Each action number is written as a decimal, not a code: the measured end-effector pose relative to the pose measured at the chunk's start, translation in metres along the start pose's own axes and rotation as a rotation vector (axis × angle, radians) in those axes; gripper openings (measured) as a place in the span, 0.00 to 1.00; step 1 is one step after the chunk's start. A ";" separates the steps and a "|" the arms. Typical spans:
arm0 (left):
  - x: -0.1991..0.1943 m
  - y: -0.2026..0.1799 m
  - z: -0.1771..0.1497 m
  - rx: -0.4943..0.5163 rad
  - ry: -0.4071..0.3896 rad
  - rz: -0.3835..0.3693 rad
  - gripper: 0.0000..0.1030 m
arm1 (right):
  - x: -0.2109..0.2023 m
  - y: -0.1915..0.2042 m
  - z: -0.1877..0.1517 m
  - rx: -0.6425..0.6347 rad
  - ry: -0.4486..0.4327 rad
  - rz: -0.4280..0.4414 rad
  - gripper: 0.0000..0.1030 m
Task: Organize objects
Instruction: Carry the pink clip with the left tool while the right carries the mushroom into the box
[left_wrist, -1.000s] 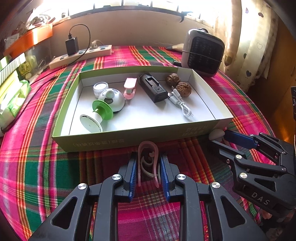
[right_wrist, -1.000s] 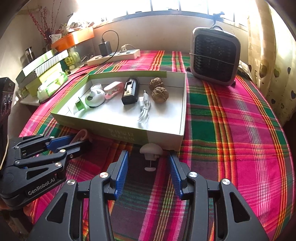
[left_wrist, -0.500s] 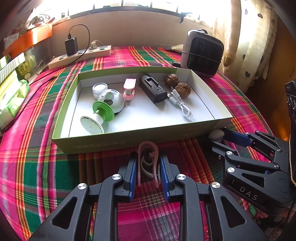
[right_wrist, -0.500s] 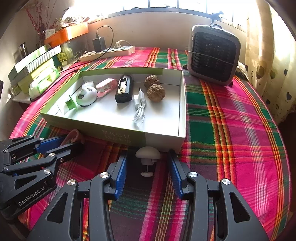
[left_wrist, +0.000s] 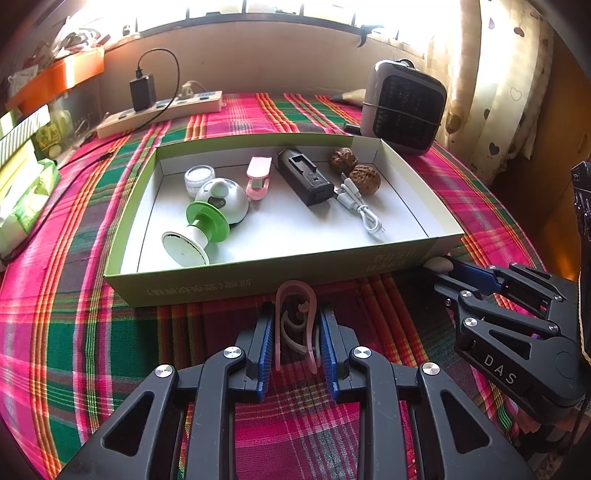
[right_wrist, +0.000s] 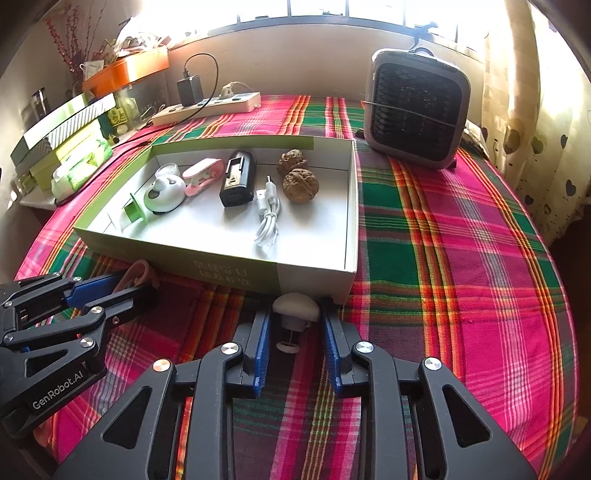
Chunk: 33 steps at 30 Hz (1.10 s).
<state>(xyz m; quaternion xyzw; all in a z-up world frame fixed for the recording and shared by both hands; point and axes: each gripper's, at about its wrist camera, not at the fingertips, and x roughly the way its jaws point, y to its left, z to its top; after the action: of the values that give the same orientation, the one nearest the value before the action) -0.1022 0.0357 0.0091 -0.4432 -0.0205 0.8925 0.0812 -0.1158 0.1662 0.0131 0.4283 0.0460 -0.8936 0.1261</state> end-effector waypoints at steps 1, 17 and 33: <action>0.000 0.000 0.000 0.000 0.000 0.000 0.21 | 0.000 0.000 0.000 0.000 0.000 0.000 0.26; 0.000 0.000 0.000 -0.002 -0.001 0.000 0.21 | -0.003 -0.001 -0.001 0.008 -0.010 0.012 0.26; -0.021 0.000 0.007 0.008 -0.048 -0.025 0.21 | -0.021 0.001 0.002 0.008 -0.051 0.036 0.26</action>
<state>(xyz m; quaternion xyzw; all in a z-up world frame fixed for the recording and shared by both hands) -0.0954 0.0330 0.0296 -0.4210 -0.0245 0.9019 0.0935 -0.1044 0.1690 0.0308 0.4066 0.0313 -0.9020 0.1417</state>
